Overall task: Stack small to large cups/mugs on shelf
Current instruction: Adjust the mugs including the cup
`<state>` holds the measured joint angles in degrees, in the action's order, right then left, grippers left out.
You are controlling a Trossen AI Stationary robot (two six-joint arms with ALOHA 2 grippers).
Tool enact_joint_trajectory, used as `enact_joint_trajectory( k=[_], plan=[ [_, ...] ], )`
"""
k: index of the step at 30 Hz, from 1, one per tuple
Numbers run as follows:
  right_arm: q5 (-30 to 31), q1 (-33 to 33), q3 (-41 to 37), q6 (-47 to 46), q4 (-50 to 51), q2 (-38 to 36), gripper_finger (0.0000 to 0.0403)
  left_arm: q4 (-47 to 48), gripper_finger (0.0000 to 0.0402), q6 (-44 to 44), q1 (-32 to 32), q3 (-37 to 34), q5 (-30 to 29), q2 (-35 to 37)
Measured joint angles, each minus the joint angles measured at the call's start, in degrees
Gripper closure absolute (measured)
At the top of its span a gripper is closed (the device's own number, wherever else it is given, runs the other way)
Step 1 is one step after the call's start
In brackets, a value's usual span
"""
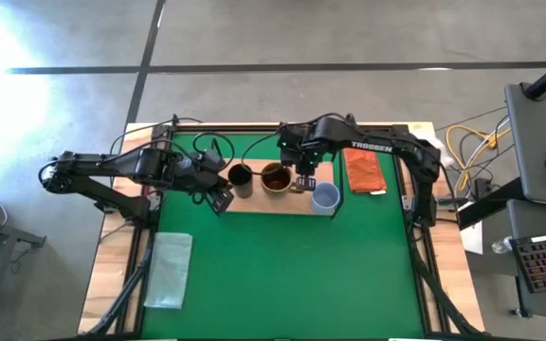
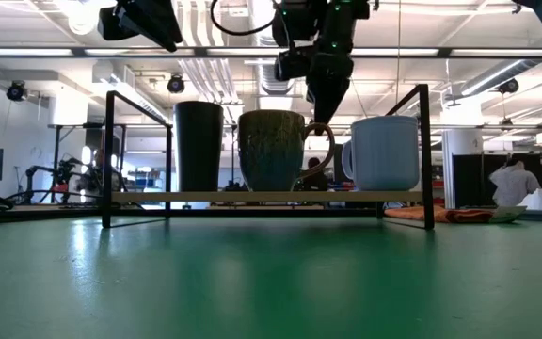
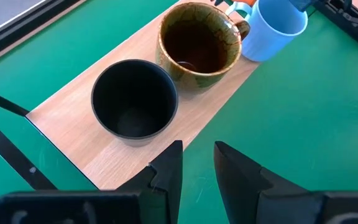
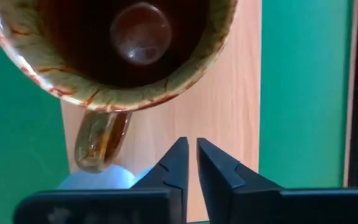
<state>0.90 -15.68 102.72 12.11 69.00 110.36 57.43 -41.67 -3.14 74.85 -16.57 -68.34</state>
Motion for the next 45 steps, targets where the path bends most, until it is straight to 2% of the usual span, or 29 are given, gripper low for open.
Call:
enact_joint_trajectory(
  k=[3, 13, 27, 40, 45],
  plan=[
    [-2.0, 0.3, 0.0, -0.3, 0.1, 0.3, 0.0391, 0.0, 0.0324, 0.0, 0.0, 0.0, 0.0, 0.0],
    [-6.9, 3.2, 0.0, -0.7, 1.5, 0.3, 0.0394, 0.0, 0.0324, 0.0, 0.0, 0.0, 0.1, 0.0],
    [-7.5, 8.5, 0.0, -1.6, -1.1, 0.4, 0.0394, 0.0, 0.0324, 0.0, 0.0, 0.0, 0.1, 0.0],
    [-7.8, 8.8, 0.0, -5.1, -6.8, 0.4, 0.0394, 0.0, 0.0324, -0.1, -0.4, 0.0, 0.1, 0.0],
    [-8.9, 8.9, 0.0, -6.1, -5.8, 0.4, 0.0394, 0.0, 0.0324, -0.1, -0.4, 0.0, 0.1, 0.0]
  ],
)
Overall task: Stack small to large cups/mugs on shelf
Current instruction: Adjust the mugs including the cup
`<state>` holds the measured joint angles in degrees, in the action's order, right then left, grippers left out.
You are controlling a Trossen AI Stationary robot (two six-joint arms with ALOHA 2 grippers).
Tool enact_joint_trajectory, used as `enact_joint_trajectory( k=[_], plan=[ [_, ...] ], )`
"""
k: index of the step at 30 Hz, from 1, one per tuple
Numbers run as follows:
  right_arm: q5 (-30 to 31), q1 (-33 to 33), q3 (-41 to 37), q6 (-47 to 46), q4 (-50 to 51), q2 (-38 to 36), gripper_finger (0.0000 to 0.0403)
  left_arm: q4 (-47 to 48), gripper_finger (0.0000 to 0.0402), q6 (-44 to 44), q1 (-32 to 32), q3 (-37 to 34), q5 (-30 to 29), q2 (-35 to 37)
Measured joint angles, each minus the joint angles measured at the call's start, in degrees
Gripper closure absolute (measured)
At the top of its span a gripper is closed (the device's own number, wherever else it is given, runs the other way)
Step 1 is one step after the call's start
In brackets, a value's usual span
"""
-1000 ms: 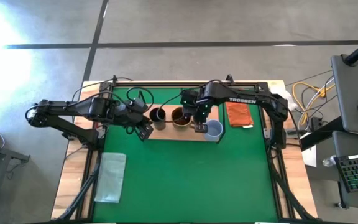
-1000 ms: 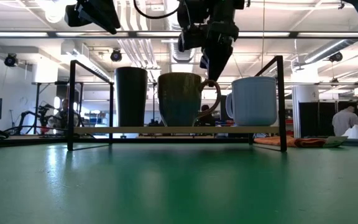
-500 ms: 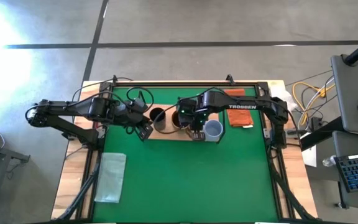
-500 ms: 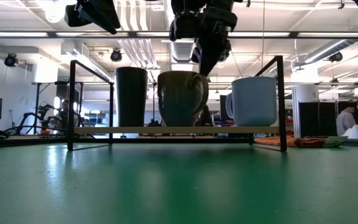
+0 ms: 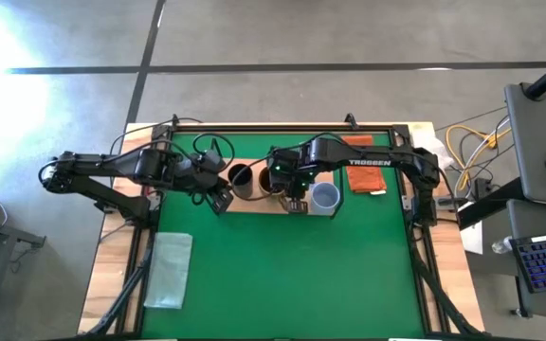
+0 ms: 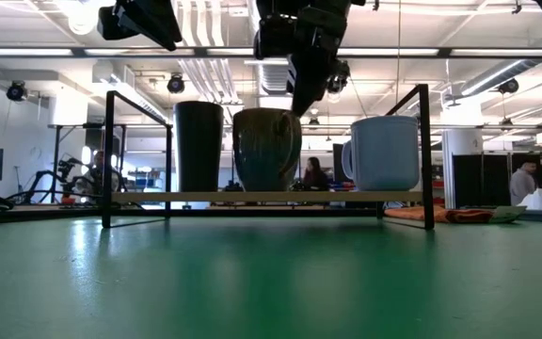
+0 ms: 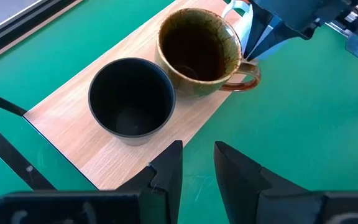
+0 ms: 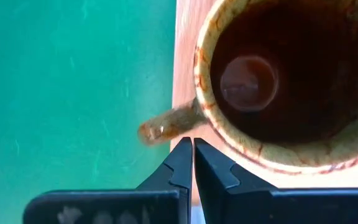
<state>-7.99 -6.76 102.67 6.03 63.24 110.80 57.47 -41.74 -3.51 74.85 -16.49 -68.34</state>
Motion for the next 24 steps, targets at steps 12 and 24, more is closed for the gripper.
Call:
enact_joint_trajectory(
  k=[12, 24],
  plan=[
    [-9.0, 0.2, 10.0, -0.8, -0.7, -0.9, 0.0394, 0.0, 0.0324, 0.1, 0.0, 0.0, 0.0, 0.0],
    [-2.4, -3.0, 11.1, -2.3, -4.5, 3.8, 0.0394, 0.1, 0.0324, -0.8, -0.4, 0.0, -0.2, 0.0]
  ],
)
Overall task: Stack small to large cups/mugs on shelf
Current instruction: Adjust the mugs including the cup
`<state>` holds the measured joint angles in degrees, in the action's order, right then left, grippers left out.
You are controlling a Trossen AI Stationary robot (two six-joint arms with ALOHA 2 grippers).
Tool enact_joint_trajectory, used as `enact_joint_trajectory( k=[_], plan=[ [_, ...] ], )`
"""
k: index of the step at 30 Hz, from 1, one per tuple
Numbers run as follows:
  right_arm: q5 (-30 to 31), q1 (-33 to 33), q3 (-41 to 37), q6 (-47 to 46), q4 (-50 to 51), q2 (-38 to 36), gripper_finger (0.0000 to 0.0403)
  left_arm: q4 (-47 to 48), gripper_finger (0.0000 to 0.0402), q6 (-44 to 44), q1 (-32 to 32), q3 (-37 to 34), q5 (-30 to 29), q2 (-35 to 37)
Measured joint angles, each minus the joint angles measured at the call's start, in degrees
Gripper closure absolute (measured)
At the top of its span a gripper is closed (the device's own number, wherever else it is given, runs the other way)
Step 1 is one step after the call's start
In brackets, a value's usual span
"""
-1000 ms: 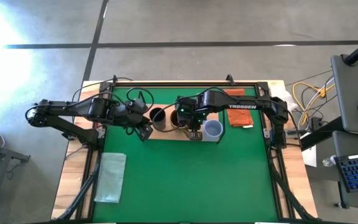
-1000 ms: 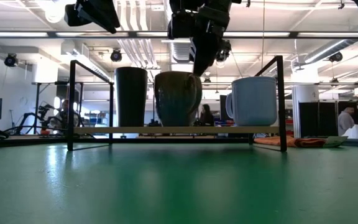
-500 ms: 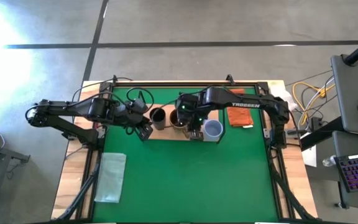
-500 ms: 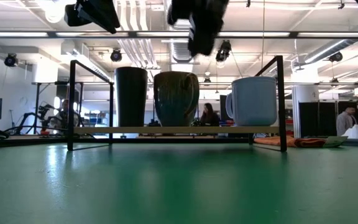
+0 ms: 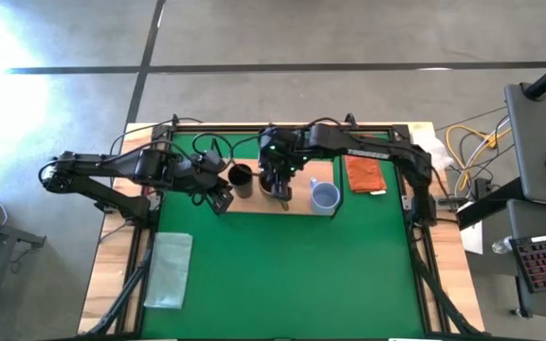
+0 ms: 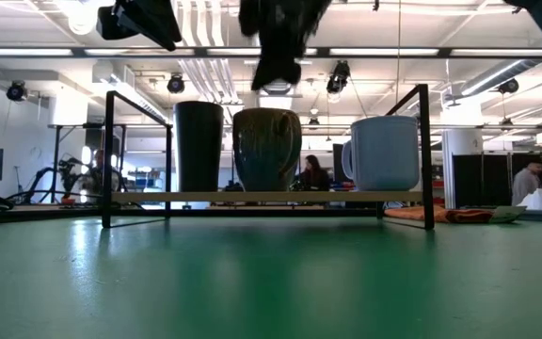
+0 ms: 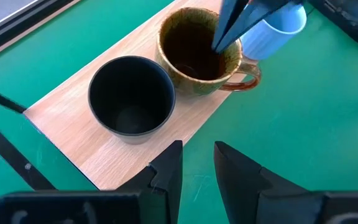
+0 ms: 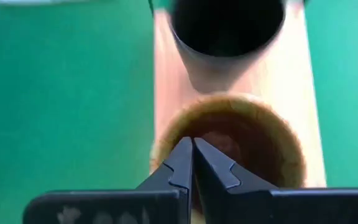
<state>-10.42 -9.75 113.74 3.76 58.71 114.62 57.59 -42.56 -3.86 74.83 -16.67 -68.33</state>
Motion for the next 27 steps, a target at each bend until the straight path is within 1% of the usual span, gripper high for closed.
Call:
enact_joint_trajectory(
  k=[7, 13, 18, 22, 27],
  plan=[
    [0.4, -1.4, 0.1, 1.1, -0.7, 3.4, 0.0394, -0.1, 0.0324, -1.0, -0.5, 0.0, -0.3, 0.0],
    [8.5, -2.3, 0.1, 1.1, -0.2, 3.7, 0.0394, -0.1, 0.0324, -1.9, -0.7, -0.1, -0.3, 0.0],
    [9.3, -3.0, 0.1, 0.6, 1.8, 3.6, 0.0394, -0.1, 0.0324, -1.6, -0.7, -0.2, -0.4, 0.0],
    [12.0, -3.1, 0.1, -0.3, 3.9, 3.6, 0.0394, -0.1, 0.0324, -1.6, -0.7, -0.2, -0.5, 0.0],
    [12.4, -3.0, 0.1, -0.5, 5.0, 3.4, 0.0394, -0.1, 0.0324, -1.6, -0.7, -0.2, -0.6, 0.0]
  ],
)
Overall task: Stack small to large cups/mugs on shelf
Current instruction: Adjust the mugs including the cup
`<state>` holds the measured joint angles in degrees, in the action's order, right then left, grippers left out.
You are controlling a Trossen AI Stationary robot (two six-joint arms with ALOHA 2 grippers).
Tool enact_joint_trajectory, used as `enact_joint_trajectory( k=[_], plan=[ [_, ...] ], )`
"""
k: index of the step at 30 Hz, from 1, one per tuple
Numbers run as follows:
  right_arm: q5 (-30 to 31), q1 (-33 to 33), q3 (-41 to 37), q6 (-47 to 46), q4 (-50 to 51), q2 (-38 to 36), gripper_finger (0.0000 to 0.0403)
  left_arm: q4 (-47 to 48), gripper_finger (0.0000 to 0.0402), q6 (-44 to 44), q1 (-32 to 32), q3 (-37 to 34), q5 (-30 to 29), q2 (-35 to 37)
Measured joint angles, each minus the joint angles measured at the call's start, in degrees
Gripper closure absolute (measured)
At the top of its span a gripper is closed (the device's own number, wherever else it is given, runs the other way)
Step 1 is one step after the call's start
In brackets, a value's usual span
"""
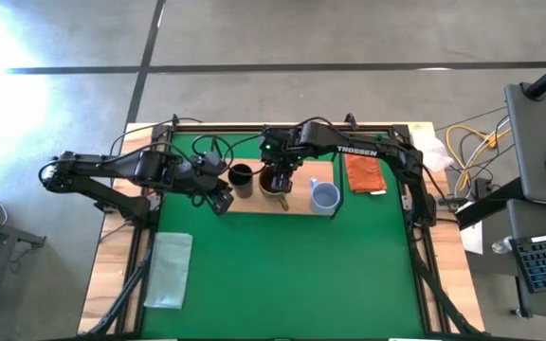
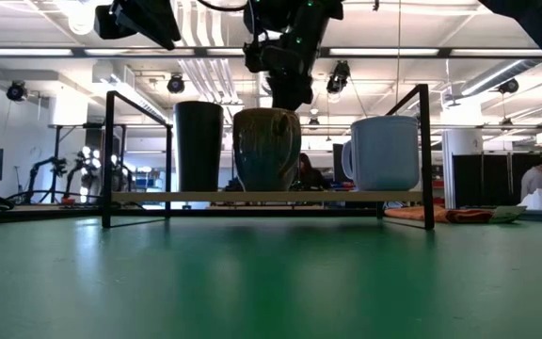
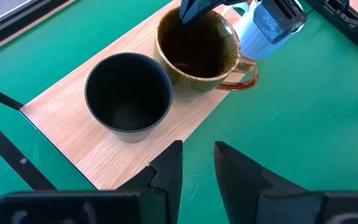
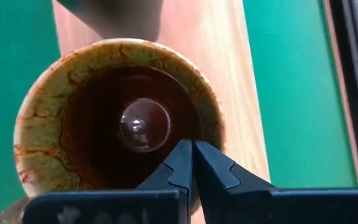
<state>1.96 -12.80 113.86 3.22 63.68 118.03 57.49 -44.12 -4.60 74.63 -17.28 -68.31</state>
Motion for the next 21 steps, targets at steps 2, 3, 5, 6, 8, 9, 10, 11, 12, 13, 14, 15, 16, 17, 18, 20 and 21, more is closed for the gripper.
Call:
enact_joint_trajectory(
  k=[2, 3, 5, 6, 8, 9, 10, 11, 12, 13, 14, 15, 16, 17, 18, 20, 21],
  plan=[
    [1.9, 0.0, 0.0, -0.2, 0.1, -0.2, 0.0394, 0.0, 0.0324, 0.0, 0.0, 0.0, -0.1, 0.0],
    [2.7, 0.0, 0.1, -0.2, 0.3, -0.3, 0.0394, 0.0, 0.0324, 0.0, 0.0, 0.0, -0.1, 0.0],
    [3.2, 0.0, 0.2, -0.4, 0.9, -0.4, 0.0394, 0.0, 0.0324, 0.0, 0.0, 0.0, -0.2, 0.0],
    [3.3, 0.0, 0.2, -0.6, 1.0, -0.4, 0.0394, 0.0, 0.0324, 0.0, 0.0, 0.0, -0.2, 0.0],
    [3.8, 0.0, 0.2, -1.0, 1.7, -0.6, 0.0394, 0.0, 0.0324, 0.0, 0.0, 0.0, -0.2, 0.0],
    [4.0, 0.0, 0.2, -1.4, 2.4, -0.7, 0.0394, 0.0, 0.0324, 0.0, 0.0, 0.0, -0.2, 0.0],
    [4.2, 0.0, 0.2, -1.8, 3.1, -0.9, 0.0394, 0.0, 0.0324, 0.0, 0.0, 0.0, -0.2, 0.0],
    [4.2, 0.0, 0.2, -2.1, 3.7, -0.9, 0.0394, 0.0, 0.0324, 0.0, 0.0, 0.0, -0.2, 0.0],
    [4.2, 0.1, 0.2, -2.5, 4.2, -1.0, 0.0394, 0.0, 0.0324, 0.0, 0.0, 0.0, -0.2, 0.0],
    [4.1, 0.2, 0.2, -2.8, 4.6, -1.0, 0.0394, 0.0, 0.0324, 0.0, 0.0, 0.0, -0.2, 0.0],
    [4.1, 0.2, 0.2, -3.0, 5.0, -1.2, 0.0394, 0.0, 0.0324, 0.0, 0.0, 0.0, -0.2, 0.0],
    [4.1, 0.3, 0.2, -3.1, 5.5, -1.2, 0.0394, 0.0, 0.0324, 0.0, 0.0, 0.0, -0.2, 0.0],
    [4.1, 0.4, 0.2, -3.2, 5.7, -1.3, 0.0394, 0.0, 0.0324, 0.0, 0.0, 0.0, -0.2, 0.0],
    [4.1, 0.5, 0.2, -3.2, 5.7, -1.5, 0.0394, 0.0, 0.0324, 0.0, 0.0, 0.0, -0.2, 0.0],
    [4.0, 0.5, 0.2, -3.2, 5.6, -1.6, 0.0394, 0.0, 0.0324, 0.0, 0.0, 0.0, -0.2, 0.0],
    [3.7, 0.8, 0.2, -3.2, 5.6, -1.8, 0.0394, 0.0, 0.0324, 0.1, 0.0, 0.0, -0.2, 0.0],
    [3.7, 0.8, 0.2, -3.2, 5.6, -2.0, 0.0394, 0.0, 0.0324, 0.1, 0.0, 0.0, -0.2, 0.0]
  ],
)
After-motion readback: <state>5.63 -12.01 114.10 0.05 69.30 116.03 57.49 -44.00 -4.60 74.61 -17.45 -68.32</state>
